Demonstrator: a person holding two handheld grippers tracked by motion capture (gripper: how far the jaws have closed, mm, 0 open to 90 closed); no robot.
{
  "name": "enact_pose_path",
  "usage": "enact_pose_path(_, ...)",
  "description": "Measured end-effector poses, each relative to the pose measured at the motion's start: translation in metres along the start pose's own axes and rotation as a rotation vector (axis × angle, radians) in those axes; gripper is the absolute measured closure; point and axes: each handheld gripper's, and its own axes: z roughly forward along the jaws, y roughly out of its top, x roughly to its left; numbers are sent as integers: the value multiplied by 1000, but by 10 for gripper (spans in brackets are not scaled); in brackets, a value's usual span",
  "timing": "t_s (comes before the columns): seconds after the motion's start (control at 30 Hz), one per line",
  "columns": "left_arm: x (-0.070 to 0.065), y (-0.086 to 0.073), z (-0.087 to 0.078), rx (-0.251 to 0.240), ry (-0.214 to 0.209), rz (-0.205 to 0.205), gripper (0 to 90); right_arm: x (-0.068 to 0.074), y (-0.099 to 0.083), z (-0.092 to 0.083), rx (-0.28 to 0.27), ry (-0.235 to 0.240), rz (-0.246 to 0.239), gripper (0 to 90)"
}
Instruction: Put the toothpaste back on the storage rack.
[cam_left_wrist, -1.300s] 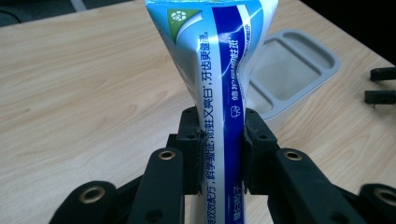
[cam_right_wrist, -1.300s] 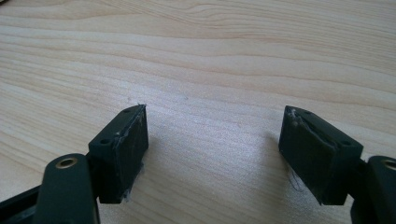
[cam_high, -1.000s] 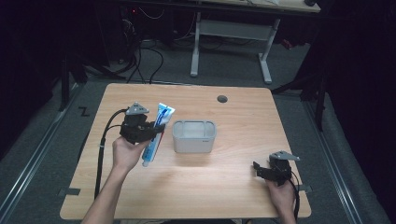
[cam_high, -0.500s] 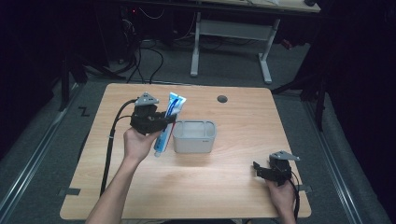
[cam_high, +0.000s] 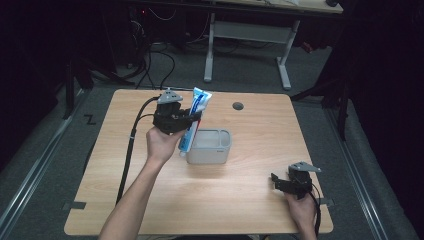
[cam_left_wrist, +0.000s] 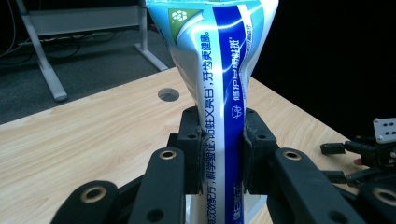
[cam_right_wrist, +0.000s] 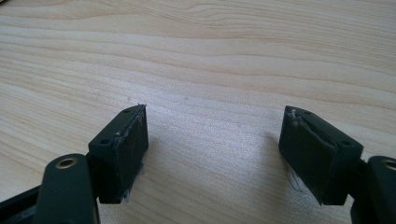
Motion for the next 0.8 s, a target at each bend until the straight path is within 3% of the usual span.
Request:
enact_pose_path(0.27, 6, 2, 15, 1, 5, -7, 743, 0, 0, 0, 1, 0, 4, 239)
enact_pose_path(0.8, 3, 13, 43, -13, -18, -16, 743, 0, 0, 0, 1, 0, 6, 239)
